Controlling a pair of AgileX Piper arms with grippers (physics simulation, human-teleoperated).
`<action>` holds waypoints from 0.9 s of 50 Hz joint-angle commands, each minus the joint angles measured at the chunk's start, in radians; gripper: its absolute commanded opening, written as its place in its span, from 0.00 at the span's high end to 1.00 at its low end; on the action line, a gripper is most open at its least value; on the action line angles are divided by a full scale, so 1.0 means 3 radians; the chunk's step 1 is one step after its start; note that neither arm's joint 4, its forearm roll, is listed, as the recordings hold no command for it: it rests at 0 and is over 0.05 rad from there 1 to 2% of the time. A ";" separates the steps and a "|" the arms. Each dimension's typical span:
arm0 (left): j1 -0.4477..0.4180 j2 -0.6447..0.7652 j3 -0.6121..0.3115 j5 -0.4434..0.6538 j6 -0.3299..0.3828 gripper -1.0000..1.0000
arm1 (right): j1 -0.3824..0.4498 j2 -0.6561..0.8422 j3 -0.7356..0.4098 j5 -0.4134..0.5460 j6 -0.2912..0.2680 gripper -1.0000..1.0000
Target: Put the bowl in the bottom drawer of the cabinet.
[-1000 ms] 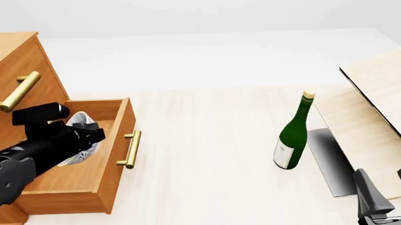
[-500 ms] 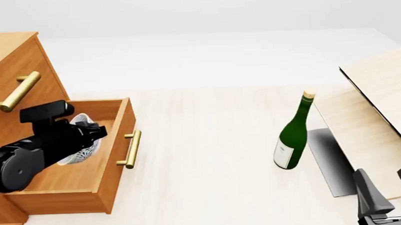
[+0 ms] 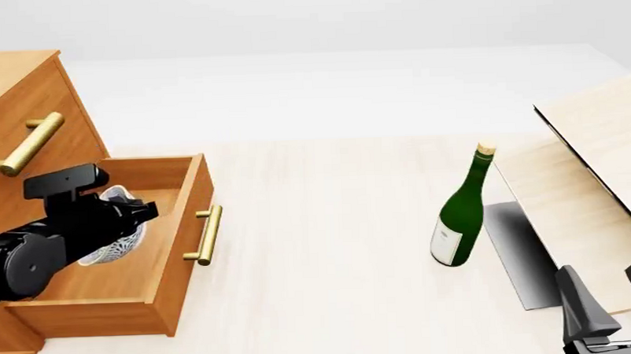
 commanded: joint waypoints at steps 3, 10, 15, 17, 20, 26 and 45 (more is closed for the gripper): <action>0.0092 0.0106 0.0000 -0.0079 0.0076 1.00 | 0.0001 0.0000 0.0000 0.0000 0.0000 0.00; 0.0124 0.0155 -0.0018 -0.0082 0.0115 1.00 | 0.0000 0.0000 0.0000 0.0000 0.0000 0.00; 0.0178 0.0154 -0.0009 -0.0083 0.0153 1.00 | 0.0000 0.0000 0.0000 0.0000 0.0000 0.00; 0.0195 0.0167 -0.0015 -0.0088 0.0167 1.00 | 0.0000 0.0000 0.0000 0.0000 0.0000 0.00; 0.0212 0.0189 -0.0019 -0.0097 0.0186 1.00 | 0.0000 0.0000 0.0000 0.0000 0.0000 0.00; 0.0266 0.0229 -0.0035 -0.0089 0.0279 1.00 | 0.0000 0.0000 0.0000 0.0000 0.0000 0.00; 0.0233 0.0408 -0.0006 -0.0258 0.0238 1.00 | 0.0000 0.0000 0.0000 0.0000 0.0000 0.00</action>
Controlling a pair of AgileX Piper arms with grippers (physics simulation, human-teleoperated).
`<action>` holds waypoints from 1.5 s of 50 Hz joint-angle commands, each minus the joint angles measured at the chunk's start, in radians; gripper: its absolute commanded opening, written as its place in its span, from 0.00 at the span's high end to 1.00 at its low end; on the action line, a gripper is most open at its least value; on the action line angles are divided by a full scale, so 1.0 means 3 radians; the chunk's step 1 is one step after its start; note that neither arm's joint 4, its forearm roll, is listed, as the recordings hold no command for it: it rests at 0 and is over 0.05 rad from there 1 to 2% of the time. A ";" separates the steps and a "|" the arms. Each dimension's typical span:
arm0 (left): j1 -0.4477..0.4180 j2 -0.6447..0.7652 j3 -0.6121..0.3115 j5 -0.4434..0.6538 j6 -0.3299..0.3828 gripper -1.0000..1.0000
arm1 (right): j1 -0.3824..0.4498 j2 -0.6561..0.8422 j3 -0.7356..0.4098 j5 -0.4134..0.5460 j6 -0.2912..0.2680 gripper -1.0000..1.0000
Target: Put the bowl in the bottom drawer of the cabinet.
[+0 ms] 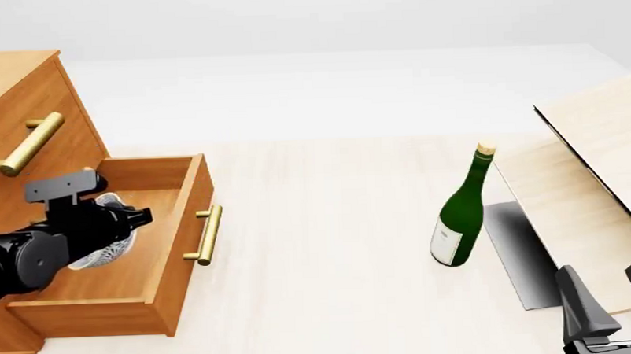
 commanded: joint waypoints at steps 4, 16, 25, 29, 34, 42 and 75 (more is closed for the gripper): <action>-0.0018 0.0124 0.0001 -0.0114 0.0011 1.00 | 0.0000 0.0000 0.0000 0.0000 0.0000 0.00; -0.0023 0.0176 0.0013 -0.0177 0.0004 1.00 | 0.0001 0.0000 0.0000 0.0000 0.0000 0.00; 0.0042 0.0210 0.0050 -0.0229 0.0048 1.00 | 0.0000 0.0000 0.0000 0.0000 0.0000 0.00; 0.0053 0.0236 0.0042 -0.0245 0.0056 1.00 | 0.0001 0.0000 0.0000 0.0000 0.0000 0.00; 0.0082 0.0261 0.0052 -0.0271 0.0082 1.00 | 0.0000 0.0000 0.0000 0.0000 0.0000 0.00; 0.0062 0.0339 0.0045 -0.0322 0.0076 1.00 | 0.0000 0.0000 0.0000 0.0000 -0.0001 0.00; -0.0032 0.0340 0.0037 -0.0380 -0.0041 0.00 | 0.0000 0.0000 0.0000 0.0000 0.0000 0.00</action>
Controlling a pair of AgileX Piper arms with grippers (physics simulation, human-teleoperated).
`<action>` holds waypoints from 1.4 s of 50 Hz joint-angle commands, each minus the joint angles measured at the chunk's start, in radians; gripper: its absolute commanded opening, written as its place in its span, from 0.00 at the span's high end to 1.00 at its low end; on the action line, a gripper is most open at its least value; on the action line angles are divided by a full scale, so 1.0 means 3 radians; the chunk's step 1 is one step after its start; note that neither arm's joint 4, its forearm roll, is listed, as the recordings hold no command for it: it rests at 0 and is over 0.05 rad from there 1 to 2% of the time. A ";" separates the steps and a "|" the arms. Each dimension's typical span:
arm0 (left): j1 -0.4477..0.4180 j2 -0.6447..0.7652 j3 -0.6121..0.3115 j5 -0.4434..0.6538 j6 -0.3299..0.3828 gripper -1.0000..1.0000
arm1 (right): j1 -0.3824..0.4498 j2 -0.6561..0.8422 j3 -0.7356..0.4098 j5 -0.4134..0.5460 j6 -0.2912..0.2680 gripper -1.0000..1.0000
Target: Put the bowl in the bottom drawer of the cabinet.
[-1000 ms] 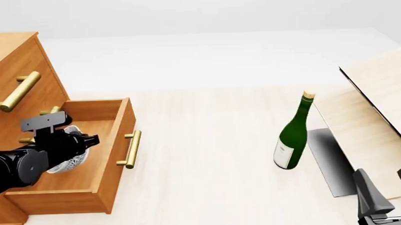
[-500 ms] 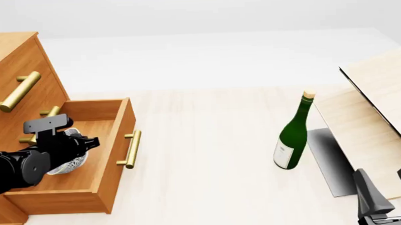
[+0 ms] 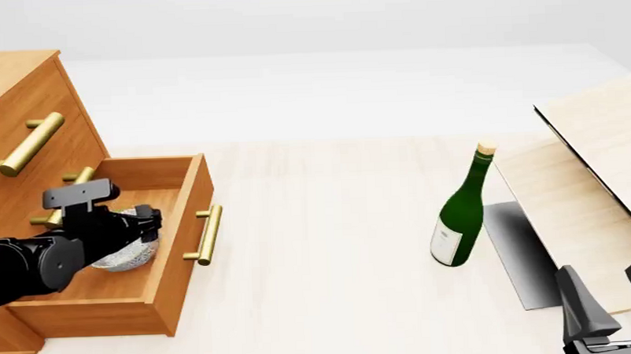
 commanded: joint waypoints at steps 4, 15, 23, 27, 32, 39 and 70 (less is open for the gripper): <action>0.0031 -0.0095 -0.0011 -0.0001 0.0000 0.00 | 0.0000 0.0000 0.0000 0.0000 0.0000 0.00; 0.0076 -0.0134 0.0009 -0.0013 0.0014 0.00 | 0.0000 0.0000 0.0000 0.0000 0.0000 0.00; 0.0035 -0.0199 -0.0042 0.0035 0.0039 0.00 | 0.0000 0.0000 0.0000 0.0000 0.0000 0.00; -0.0017 -0.0238 -0.0056 0.0047 0.0023 0.00 | 0.0000 0.0000 0.0000 0.0000 0.0000 0.00; -0.0077 -0.0323 -0.0062 0.0038 -0.0060 0.00 | 0.0000 0.0000 0.0000 0.0000 0.0000 0.00; -0.0134 -0.0385 -0.0104 0.0065 -0.0073 0.00 | 0.0000 0.0000 0.0000 0.0001 0.0000 0.00; -0.0195 -0.0905 -0.0146 0.0303 -0.0034 0.00 | 0.0000 0.0000 0.0000 0.0000 0.0000 0.00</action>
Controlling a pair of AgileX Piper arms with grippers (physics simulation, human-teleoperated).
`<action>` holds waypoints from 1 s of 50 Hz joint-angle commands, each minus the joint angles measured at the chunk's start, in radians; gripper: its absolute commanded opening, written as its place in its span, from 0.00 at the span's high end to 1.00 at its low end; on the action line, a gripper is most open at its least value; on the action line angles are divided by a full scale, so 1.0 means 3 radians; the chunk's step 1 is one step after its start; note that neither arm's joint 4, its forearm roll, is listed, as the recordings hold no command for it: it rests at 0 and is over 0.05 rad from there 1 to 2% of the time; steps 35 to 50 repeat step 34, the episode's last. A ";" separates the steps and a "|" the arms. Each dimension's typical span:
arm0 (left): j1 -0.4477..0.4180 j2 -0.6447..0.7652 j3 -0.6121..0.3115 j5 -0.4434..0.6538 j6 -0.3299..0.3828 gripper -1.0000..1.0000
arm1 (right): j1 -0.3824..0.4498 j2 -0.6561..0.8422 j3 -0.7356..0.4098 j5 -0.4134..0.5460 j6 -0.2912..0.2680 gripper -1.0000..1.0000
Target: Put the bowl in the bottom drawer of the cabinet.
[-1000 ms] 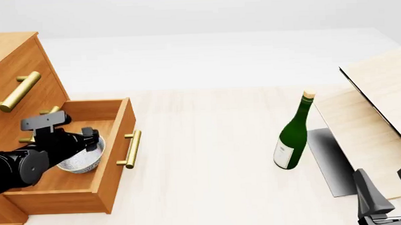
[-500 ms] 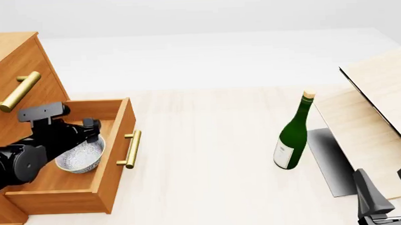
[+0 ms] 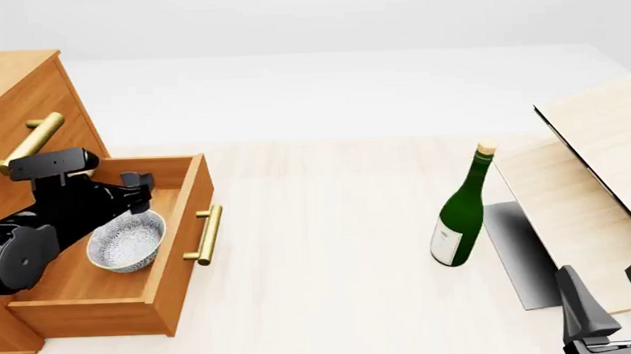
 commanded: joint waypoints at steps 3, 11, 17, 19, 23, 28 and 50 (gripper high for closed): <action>-0.0037 -0.0240 -0.0030 0.0156 0.0029 0.00 | 0.0000 0.0000 0.0000 0.0000 0.0000 0.00; -0.0052 -0.0225 -0.0025 0.0091 0.0090 0.00 | 0.0000 0.0000 0.0000 0.0000 0.0000 0.00; -0.0082 -0.0264 -0.0158 0.0229 0.0112 0.00 | 0.0000 0.0000 0.0000 0.0000 0.0000 0.00; -0.0089 -0.0288 -0.0167 0.0254 0.0107 0.00 | 0.0000 0.0000 0.0000 0.0000 0.0000 0.00; -0.0102 -0.0305 -0.0171 0.0261 0.0098 0.00 | 0.0000 0.0000 0.0000 0.0000 0.0000 0.00; -0.0112 -0.0307 -0.0153 0.0229 0.0101 0.00 | 0.0000 0.0000 0.0000 0.0000 -0.0001 0.00; -0.0102 -0.0319 -0.0072 0.0140 0.0099 0.00 | 0.0000 0.0000 0.0000 0.0000 0.0000 0.00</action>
